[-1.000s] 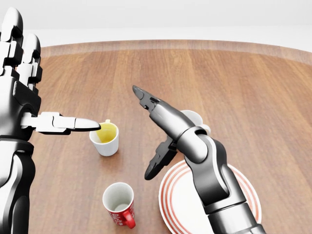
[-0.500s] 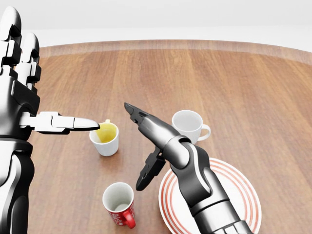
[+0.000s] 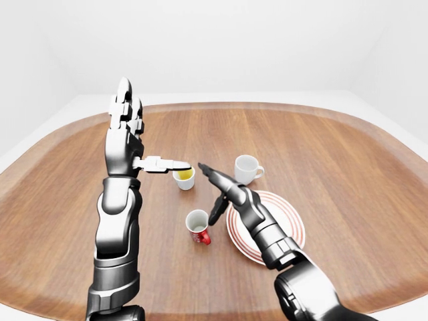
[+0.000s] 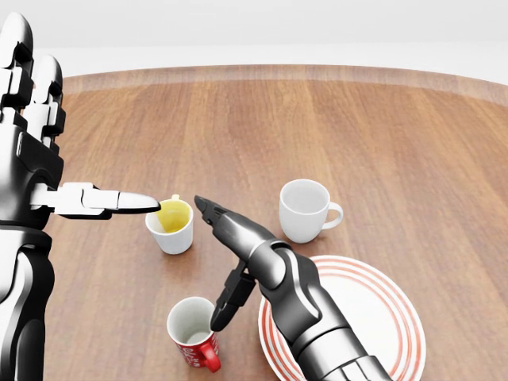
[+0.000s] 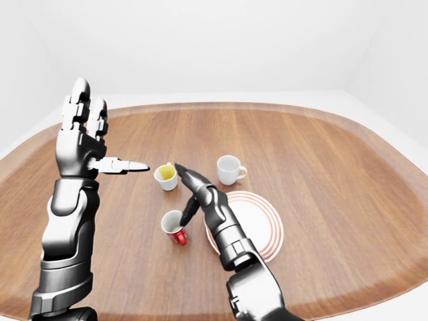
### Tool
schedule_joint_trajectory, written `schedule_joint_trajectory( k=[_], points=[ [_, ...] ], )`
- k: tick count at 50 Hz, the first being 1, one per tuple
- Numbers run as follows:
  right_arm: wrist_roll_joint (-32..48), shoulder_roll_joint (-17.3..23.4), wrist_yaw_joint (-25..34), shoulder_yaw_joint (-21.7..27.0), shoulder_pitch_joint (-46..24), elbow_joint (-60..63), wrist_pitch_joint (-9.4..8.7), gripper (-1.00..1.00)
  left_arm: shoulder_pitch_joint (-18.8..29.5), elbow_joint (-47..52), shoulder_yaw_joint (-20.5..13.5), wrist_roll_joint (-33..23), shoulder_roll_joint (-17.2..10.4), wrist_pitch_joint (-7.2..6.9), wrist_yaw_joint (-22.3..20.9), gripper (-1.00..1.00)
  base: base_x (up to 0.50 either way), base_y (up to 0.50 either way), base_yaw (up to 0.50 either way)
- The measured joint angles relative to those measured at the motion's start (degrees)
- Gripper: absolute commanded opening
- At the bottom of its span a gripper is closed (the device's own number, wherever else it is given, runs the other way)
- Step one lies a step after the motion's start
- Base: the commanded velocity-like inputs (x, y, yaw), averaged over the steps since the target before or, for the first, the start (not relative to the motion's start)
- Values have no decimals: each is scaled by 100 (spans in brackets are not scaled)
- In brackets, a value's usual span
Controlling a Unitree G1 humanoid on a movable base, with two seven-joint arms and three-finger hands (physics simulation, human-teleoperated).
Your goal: Pick up the red mug and put it on the plate
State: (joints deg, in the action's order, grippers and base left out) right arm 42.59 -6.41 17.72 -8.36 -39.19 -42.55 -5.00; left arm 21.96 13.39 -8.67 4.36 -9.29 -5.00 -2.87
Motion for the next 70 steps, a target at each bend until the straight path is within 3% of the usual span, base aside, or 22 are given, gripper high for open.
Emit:
schedule_joint_trajectory(
  k=[70],
  points=[
    [73,-707,-804,-65,-708,-2412,0,100,-15,-90,-59,99,-42,0,8,100,0,0,0]
  ],
)
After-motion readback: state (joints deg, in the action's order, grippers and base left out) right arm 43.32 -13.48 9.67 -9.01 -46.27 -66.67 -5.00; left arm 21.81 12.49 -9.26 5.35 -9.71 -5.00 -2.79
